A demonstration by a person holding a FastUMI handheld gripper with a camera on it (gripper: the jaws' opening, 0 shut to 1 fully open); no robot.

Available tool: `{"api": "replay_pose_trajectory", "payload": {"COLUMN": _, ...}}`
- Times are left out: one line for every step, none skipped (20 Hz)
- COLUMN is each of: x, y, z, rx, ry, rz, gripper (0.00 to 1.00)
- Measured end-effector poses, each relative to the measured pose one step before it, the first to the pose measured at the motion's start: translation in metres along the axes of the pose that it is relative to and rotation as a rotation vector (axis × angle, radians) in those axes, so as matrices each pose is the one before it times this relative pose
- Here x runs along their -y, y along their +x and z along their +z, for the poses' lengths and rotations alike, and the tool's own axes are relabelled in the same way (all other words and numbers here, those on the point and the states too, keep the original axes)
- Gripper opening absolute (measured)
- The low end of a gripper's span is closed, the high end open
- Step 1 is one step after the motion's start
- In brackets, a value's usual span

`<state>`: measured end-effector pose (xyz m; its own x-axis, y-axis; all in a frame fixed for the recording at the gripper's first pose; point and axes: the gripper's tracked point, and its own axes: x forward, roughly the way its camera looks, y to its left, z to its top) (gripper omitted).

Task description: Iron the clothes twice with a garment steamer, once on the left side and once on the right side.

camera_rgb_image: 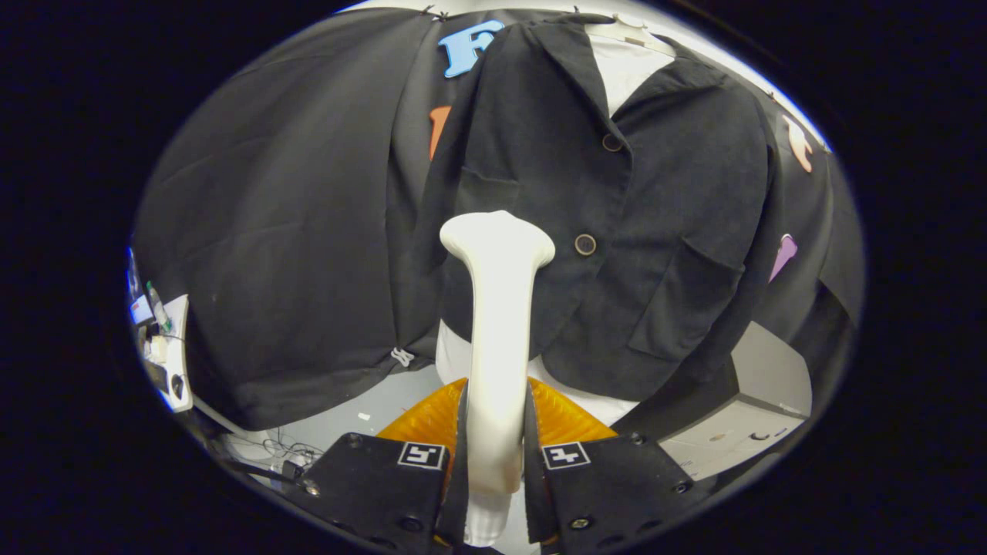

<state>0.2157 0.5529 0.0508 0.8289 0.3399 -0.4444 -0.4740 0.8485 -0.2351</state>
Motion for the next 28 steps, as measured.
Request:
{"api": "replay_pose_trajectory", "payload": {"x": 0.00066, "y": 0.0013, "z": -0.00167, "rx": -0.00614, "ry": -0.00018, "rz": 0.00173, "gripper": 0.32}}
{"api": "replay_pose_trajectory", "payload": {"x": 0.00014, "y": 0.00133, "z": -0.0035, "rx": -0.00685, "ry": -0.00103, "rz": 0.00084, "gripper": 0.32}}
{"api": "replay_pose_trajectory", "payload": {"x": -0.0023, "y": 0.00255, "z": -0.00013, "rx": -0.00572, "ry": 0.00145, "rz": 0.00219, "gripper": 0.32}}
{"api": "replay_pose_trajectory", "payload": {"x": 0.00021, "y": 0.00137, "z": -0.00096, "rx": -0.005, "ry": 0.00126, "rz": 0.00215, "gripper": 0.33}}
{"api": "replay_pose_trajectory", "payload": {"x": 0.00065, "y": 0.00145, "z": -0.00024, "rx": -0.00363, "ry": 0.0012, "rz": 0.00042, "gripper": 0.33}}
{"api": "replay_pose_trajectory", "payload": {"x": -0.00016, "y": -0.00104, "z": -0.00184, "rx": -0.00317, "ry": 0.00032, "rz": 0.00095, "gripper": 0.33}}
{"api": "replay_pose_trajectory", "payload": {"x": -0.0001, "y": 0.00063, "z": -0.00013, "rx": -0.00167, "ry": 0.0031, "rz": 0.00433, "gripper": 0.33}}
{"api": "replay_pose_trajectory", "payload": {"x": -0.00007, "y": -0.00013, "z": 0.00198, "rx": -0.00085, "ry": 0.00466, "rz": 0.00575, "gripper": 0.32}}
{"api": "replay_pose_trajectory", "payload": {"x": 0.00134, "y": -0.00149, "z": -0.00039, "rx": 0.00036, "ry": 0.00582, "rz": 0.00408, "gripper": 0.32}}
{"api": "replay_pose_trajectory", "payload": {"x": 0.0016, "y": -0.00044, "z": 0.00021, "rx": 0.00272, "ry": 0.00599, "rz": 0.00006, "gripper": 0.32}}
{"api": "replay_pose_trajectory", "payload": {"x": 0.00185, "y": -0.00133, "z": 0.00215, "rx": 0.00477, "ry": 0.00338, "rz": -0.00131, "gripper": 0.32}}
{"api": "replay_pose_trajectory", "payload": {"x": -0.00052, "y": -0.00169, "z": 0.00064, "rx": 0.00439, "ry": 0.00449, "rz": 0.00093, "gripper": 0.33}}
{"api": "replay_pose_trajectory", "payload": {"x": 0.00055, "y": -0.0016, "z": 0.00188, "rx": 0.00489, "ry": 0.00608, "rz": 0.00181, "gripper": 0.33}}
{"api": "replay_pose_trajectory", "payload": {"x": 0.00078, "y": -0.00184, "z": 0.00118, "rx": 0.00596, "ry": 0.00656, "rz": 0.00013, "gripper": 0.33}}
{"api": "replay_pose_trajectory", "payload": {"x": 0.00202, "y": -0.00177, "z": 0.0025, "rx": 0.008, "ry": 0.00592, "rz": -0.00189, "gripper": 0.33}}
{"api": "replay_pose_trajectory", "payload": {"x": 0.00125, "y": -0.00234, "z": 0.00147, "rx": 0.00849, "ry": 0.00517, "rz": -0.00239, "gripper": 0.33}}
{"api": "replay_pose_trajectory", "payload": {"x": 0.00306, "y": -0.00243, "z": 0.00151, "rx": 0.00871, "ry": 0.00538, "rz": -0.00284, "gripper": 0.32}}
{"api": "replay_pose_trajectory", "payload": {"x": 0.00381, "y": -0.00427, "z": 0.00061, "rx": 0.0076, "ry": 0.00623, "rz": -0.00357, "gripper": 0.32}}
{"api": "replay_pose_trajectory", "payload": {"x": 0.00806, "y": -0.00863, "z": -0.00307, "rx": 0.00806, "ry": 0.0063, "rz": -0.00461, "gripper": 0.32}}
{"api": "replay_pose_trajectory", "payload": {"x": 0.00738, "y": -0.00795, "z": -0.00243, "rx": 0.00603, "ry": 0.01023, "rz": -0.00565, "gripper": 0.32}}
{"api": "replay_pose_trajectory", "payload": {"x": 0.00864, "y": -0.00609, "z": -0.00244, "rx": 0.00287, "ry": 0.01402, "rz": -0.00591, "gripper": 0.33}}
{"api": "replay_pose_trajectory", "payload": {"x": 0.00759, "y": -0.00647, "z": -0.00317, "rx": 0.00493, "ry": 0.01591, "rz": -0.00608, "gripper": 0.33}}
{"api": "replay_pose_trajectory", "payload": {"x": 0.01089, "y": -0.00792, "z": -0.00117, "rx": 0.00457, "ry": 0.01424, "rz": -0.00874, "gripper": 0.33}}
{"api": "replay_pose_trajectory", "payload": {"x": 0.01243, "y": -0.00813, "z": -0.00155, "rx": 0.00554, "ry": 0.01143, "rz": -0.01036, "gripper": 0.32}}
{"api": "replay_pose_trajectory", "payload": {"x": 0.01251, "y": -0.00904, "z": -0.00159, "rx": 0.00659, "ry": 0.01438, "rz": -0.0103, "gripper": 0.32}}
{"api": "replay_pose_trajectory", "payload": {"x": 0.01322, "y": -0.00924, "z": -0.00391, "rx": 0.00544, "ry": 0.0146, "rz": -0.012, "gripper": 0.32}}
{"api": "replay_pose_trajectory", "payload": {"x": 0.01485, "y": -0.00859, "z": -0.00274, "rx": 0.00656, "ry": 0.01573, "rz": -0.01447, "gripper": 0.32}}
{"api": "replay_pose_trajectory", "payload": {"x": 0.01694, "y": -0.00924, "z": -0.00414, "rx": 0.00356, "ry": 0.01389, "rz": -0.01792, "gripper": 0.32}}
